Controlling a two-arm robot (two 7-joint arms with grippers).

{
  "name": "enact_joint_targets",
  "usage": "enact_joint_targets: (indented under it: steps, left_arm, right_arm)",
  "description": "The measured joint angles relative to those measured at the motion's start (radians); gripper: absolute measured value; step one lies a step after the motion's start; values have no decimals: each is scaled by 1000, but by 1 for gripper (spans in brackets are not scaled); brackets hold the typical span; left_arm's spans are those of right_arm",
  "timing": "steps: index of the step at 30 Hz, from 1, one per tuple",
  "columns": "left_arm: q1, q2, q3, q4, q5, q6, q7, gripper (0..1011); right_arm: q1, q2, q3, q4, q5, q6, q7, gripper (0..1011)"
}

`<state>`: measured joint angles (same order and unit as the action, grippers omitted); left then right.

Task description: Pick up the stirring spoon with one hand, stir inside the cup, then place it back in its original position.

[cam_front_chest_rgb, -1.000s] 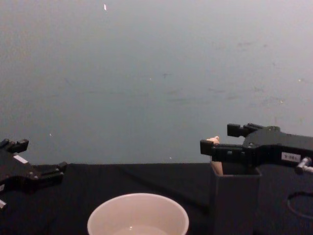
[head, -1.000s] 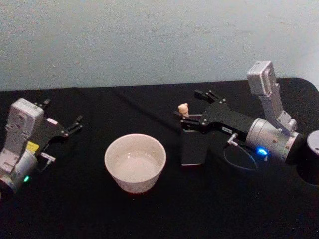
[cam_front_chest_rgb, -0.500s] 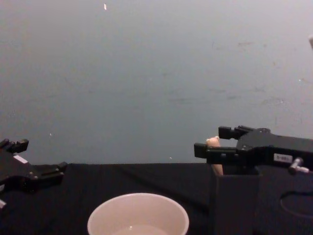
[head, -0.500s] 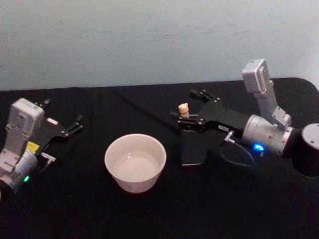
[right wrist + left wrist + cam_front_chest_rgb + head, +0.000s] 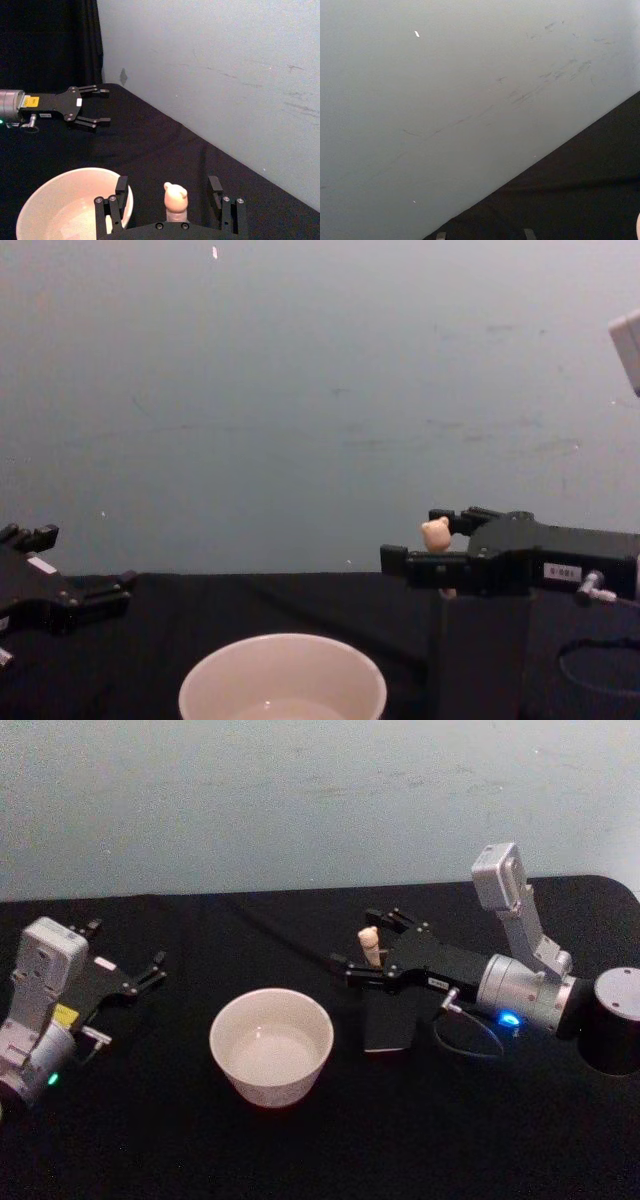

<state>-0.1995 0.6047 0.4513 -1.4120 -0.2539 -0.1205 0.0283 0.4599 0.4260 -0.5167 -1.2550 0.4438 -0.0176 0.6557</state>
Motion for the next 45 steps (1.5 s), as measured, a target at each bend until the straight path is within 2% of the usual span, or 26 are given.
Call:
enact_joint_targets:
  steps: [22, 25, 32, 38, 39, 40, 42, 45]
  left_arm:
    - [0, 0, 0, 0, 0, 0, 0, 1001]
    - [0, 0, 0, 0, 0, 0, 0, 1001]
    - [0, 0, 0, 0, 0, 0, 0, 1001]
    - [0, 0, 0, 0, 0, 0, 0, 1001]
    - [0, 0, 0, 0, 0, 0, 0, 1001]
    - [0, 0, 0, 0, 0, 0, 0, 1001]
    - [0, 0, 0, 0, 0, 0, 0, 1001]
    - [0, 0, 0, 0, 0, 0, 0, 1001]
  right_arm:
    - [-1, 0, -8, -1, 9, -2, 7, 1002]
    - [-1, 0, -7, -1, 9, -2, 7, 969]
    - [-1, 0, -7, 0, 10, -2, 8, 810]
    - [-1, 0, -6, 0, 11, -2, 8, 594]
    - [-1, 0, -6, 0, 11, -2, 8, 594]
    - [-1, 0, -6, 0, 11, -2, 8, 531]
    - [-1, 0, -6, 0, 11, -2, 8, 492]
    - [-1, 0, -6, 0, 11, -2, 8, 367]
